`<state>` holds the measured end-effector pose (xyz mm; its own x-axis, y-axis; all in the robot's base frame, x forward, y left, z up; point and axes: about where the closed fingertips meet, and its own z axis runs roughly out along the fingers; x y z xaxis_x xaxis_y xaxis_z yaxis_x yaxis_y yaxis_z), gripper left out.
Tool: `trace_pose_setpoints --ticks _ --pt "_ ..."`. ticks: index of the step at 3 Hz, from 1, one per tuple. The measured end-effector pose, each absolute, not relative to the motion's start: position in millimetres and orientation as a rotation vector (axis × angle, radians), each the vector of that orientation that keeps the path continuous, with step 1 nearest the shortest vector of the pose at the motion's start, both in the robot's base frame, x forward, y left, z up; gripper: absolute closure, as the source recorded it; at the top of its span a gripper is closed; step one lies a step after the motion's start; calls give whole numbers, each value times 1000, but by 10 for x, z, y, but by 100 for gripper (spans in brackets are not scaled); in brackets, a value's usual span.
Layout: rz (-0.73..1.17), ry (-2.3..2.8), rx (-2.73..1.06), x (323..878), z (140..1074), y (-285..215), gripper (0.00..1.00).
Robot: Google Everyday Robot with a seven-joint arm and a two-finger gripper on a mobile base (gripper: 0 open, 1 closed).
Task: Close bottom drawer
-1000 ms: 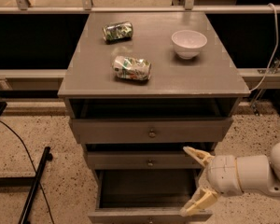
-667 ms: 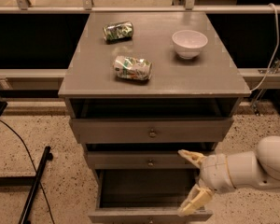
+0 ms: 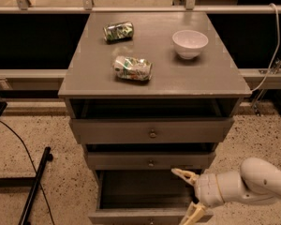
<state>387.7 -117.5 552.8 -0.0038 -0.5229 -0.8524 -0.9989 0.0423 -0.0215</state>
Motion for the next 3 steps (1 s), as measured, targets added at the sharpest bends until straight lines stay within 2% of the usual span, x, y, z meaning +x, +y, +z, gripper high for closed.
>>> trace_pose_setpoints --ticks 1,3 --pt "825 1557 -1643 3784 5018 -1225 0" --pt "892 1484 -1648 3702 5104 -1174 0"
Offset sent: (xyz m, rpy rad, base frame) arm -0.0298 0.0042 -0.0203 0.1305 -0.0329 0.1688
